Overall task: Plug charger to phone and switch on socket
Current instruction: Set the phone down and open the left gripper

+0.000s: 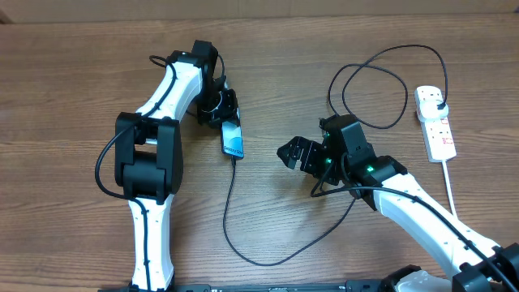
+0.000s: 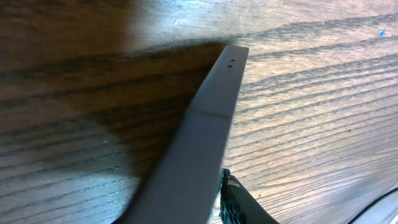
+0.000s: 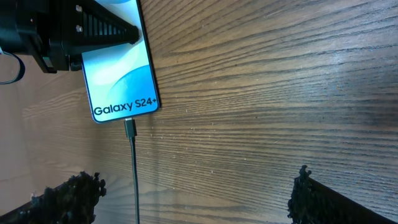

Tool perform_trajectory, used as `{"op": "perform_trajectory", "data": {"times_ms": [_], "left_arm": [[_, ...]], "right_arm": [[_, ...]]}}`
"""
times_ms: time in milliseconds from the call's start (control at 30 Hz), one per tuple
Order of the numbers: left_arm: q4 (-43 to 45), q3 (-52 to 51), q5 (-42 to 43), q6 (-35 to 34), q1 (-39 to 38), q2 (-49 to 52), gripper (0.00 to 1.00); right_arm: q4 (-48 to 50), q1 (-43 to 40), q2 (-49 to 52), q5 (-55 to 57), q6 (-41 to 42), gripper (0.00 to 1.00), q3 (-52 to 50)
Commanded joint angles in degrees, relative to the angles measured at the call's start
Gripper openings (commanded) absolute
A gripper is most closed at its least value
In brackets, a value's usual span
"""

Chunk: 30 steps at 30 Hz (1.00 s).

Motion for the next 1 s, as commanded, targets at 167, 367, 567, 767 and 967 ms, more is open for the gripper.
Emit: {"op": "perform_trajectory", "data": {"times_ms": [167, 367, 567, 767, 967], "left_arm": [[-0.39, 0.31, -3.23, -0.31, -0.33, 0.37, 0.34], [-0.39, 0.31, -3.23, -0.28, -0.33, 0.37, 0.36], [-0.39, 0.31, -3.26, -0.13, -0.33, 0.37, 0.41], [-0.46, 0.31, -3.32, -0.11, -0.33, 0.37, 0.47], [-0.9, 0.31, -4.7, -0.11, -0.33, 0.37, 0.48]], "right_arm": [[0.37, -0.11, 0.17, 0.63, -0.48, 1.0, -0.04], [0.35, -0.11, 0.17, 0.63, -0.48, 1.0, -0.04], [0.37, -0.11, 0.17, 0.63, -0.48, 1.0, -0.04], [0.37, -0.11, 0.17, 0.63, -0.48, 1.0, -0.04], [0.37, -0.11, 0.17, 0.63, -0.48, 1.0, -0.04]]}}
